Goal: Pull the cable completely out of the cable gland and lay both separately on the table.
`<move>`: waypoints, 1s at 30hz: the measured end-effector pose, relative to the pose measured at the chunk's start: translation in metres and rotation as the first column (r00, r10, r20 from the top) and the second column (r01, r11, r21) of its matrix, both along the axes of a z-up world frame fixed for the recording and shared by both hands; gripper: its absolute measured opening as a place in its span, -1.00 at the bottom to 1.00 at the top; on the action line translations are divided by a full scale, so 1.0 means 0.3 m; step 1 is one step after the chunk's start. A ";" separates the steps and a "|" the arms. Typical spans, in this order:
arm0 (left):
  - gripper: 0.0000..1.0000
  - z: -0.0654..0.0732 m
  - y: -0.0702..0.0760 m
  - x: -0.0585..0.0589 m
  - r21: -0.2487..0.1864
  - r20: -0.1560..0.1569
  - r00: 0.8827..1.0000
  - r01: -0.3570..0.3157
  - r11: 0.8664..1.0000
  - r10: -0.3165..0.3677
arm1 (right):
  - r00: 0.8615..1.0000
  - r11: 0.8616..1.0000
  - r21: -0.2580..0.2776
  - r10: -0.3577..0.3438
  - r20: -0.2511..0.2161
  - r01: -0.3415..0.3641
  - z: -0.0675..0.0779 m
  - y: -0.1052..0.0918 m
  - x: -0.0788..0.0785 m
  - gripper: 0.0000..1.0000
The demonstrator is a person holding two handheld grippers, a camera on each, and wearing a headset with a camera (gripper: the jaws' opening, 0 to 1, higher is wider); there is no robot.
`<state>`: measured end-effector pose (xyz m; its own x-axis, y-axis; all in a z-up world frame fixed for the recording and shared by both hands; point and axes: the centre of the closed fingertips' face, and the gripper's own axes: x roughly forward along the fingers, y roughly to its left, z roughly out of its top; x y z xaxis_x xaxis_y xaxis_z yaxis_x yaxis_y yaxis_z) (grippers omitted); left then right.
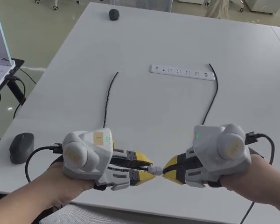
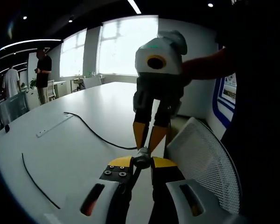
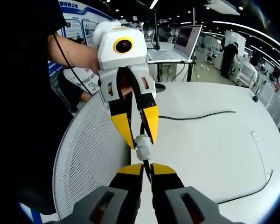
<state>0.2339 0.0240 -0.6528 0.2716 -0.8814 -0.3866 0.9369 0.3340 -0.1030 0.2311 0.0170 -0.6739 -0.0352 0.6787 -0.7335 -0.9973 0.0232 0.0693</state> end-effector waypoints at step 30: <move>-0.71 0.006 -0.003 0.015 0.009 -0.031 1.000 -0.002 1.000 0.002 | 0.999 1.000 0.017 -0.011 0.039 0.011 -0.002 -0.007 0.010 -1.00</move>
